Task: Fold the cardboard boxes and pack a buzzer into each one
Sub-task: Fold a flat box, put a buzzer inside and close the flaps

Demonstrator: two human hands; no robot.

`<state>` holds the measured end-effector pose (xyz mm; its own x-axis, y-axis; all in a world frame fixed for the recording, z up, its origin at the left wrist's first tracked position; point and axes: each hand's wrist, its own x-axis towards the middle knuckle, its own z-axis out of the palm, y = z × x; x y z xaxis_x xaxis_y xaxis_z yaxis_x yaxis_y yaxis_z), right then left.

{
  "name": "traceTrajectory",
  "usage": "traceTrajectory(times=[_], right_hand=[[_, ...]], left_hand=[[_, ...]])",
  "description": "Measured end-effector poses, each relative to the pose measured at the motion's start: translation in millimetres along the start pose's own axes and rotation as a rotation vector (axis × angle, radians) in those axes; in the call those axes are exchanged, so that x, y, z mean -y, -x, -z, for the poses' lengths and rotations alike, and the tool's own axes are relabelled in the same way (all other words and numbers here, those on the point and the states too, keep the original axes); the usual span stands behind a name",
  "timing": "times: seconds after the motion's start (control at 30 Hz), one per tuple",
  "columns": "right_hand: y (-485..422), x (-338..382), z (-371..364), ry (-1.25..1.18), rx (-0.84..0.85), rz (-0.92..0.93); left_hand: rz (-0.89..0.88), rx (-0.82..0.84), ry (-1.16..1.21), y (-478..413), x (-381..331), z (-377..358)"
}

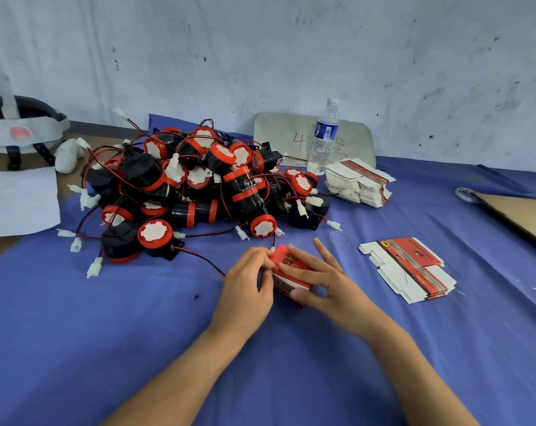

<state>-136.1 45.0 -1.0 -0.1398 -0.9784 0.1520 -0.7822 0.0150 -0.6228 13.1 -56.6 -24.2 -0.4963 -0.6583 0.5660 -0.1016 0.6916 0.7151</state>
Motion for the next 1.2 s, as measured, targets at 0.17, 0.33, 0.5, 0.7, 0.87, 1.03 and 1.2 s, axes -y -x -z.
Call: traceTrajectory(times=[0.17, 0.33, 0.5, 0.7, 0.87, 1.03, 1.2], right_hand=[[3.1, 2.0, 2.2, -0.233, 0.035, -0.073], [3.2, 4.8, 1.2, -0.252, 0.040, -0.030], [3.3, 2.0, 3.3, -0.323, 0.080, -0.065], [4.0, -0.2, 1.8, -0.518, 0.021, -0.043], [2.3, -5.0, 1.5, -0.694, 0.028, -0.037], [3.2, -9.2, 4.0, -1.006, -0.003, -0.148], [2.2, -10.6, 1.1, -1.011, -0.021, -0.161]], left_hand=[[0.019, 0.080, -0.017, 3.2, -0.4, -0.7], [-0.031, 0.127, -0.047, 2.8, -0.2, 0.6], [-0.035, 0.146, -0.026, 1.3, 0.8, 1.1], [-0.070, 0.107, -0.031, 1.1, -2.4, 0.1], [-0.074, 0.105, -0.033, 2.1, -1.9, -0.6], [-0.050, 0.119, -0.043, 2.3, -2.2, -1.0], [-0.061, 0.164, -0.082, 4.3, -3.4, -0.7]])
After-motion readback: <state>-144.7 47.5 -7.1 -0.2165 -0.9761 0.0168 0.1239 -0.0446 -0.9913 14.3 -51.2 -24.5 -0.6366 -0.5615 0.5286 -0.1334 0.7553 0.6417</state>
